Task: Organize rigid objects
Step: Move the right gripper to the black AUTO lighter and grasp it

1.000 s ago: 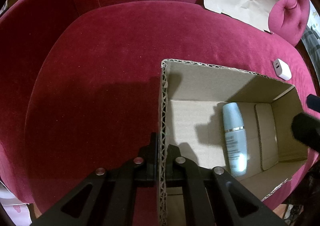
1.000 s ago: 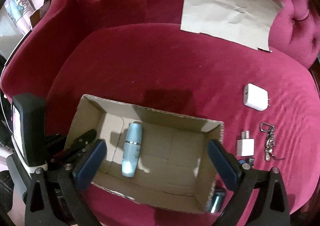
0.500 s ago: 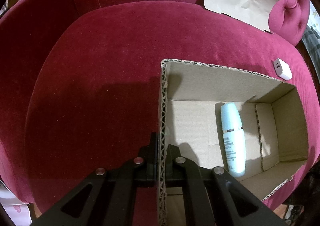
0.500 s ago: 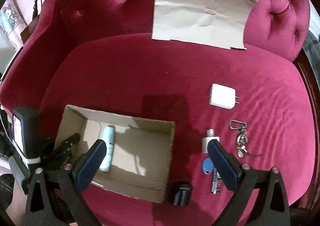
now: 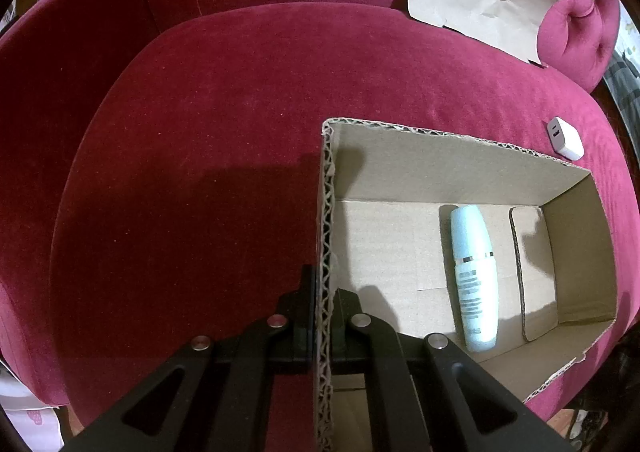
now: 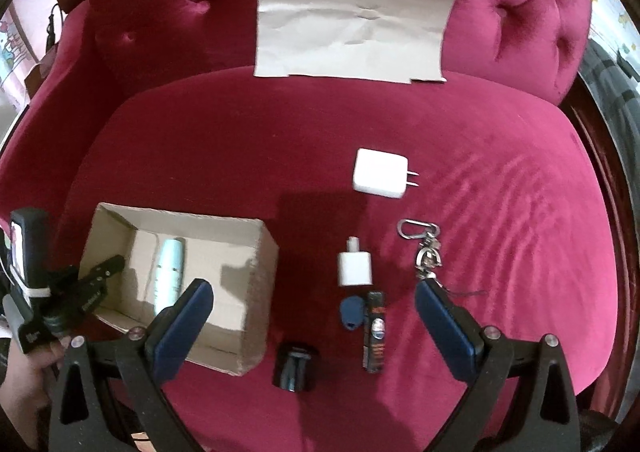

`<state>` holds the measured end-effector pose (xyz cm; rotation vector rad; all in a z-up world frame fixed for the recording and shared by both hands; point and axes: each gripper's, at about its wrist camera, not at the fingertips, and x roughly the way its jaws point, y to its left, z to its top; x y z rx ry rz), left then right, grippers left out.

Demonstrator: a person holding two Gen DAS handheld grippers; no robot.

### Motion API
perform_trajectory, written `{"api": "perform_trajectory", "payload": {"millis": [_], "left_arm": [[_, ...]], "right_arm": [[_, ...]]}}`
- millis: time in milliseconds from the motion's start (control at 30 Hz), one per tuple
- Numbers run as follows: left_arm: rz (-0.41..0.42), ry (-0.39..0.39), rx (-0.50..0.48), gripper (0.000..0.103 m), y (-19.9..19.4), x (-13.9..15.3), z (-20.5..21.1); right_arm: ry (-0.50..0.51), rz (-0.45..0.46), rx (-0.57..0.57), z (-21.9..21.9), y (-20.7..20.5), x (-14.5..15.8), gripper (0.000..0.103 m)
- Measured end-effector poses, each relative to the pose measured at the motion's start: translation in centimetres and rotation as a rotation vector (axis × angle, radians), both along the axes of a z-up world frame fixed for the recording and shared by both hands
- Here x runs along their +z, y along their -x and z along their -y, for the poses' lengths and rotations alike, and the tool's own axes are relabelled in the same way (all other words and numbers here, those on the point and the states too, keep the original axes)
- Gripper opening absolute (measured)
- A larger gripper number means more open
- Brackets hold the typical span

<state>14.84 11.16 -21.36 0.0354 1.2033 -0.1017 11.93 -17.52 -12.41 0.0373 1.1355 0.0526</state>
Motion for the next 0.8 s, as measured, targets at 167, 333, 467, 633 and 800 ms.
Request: {"api": "perform_trajectory", "payload": {"millis": [167, 333, 467, 633, 800], "left_arm": [[0.002, 0.001, 0.003, 0.003, 0.0, 0.0, 0.0], [0.003, -0.002, 0.002, 0.003, 0.1, -0.1, 0.1], [0.004, -0.002, 0.001, 0.003, 0.1, 0.0, 0.1], [0.004, -0.003, 0.002, 0.003, 0.1, 0.0, 0.1], [0.004, -0.002, 0.002, 0.003, 0.1, 0.0, 0.1]], "right_arm": [[0.014, -0.017, -0.021, 1.5, 0.6, -1.1, 0.103], [0.034, -0.04, -0.032, 2.7, 1.0, -2.7, 0.103], [0.04, -0.064, -0.05, 3.7, 1.1, -4.1, 0.103], [0.044, -0.094, -0.067, 4.7, 1.1, -5.7, 0.103], [0.046, -0.133, -0.075, 5.5, 1.1, -7.9, 0.103]]}}
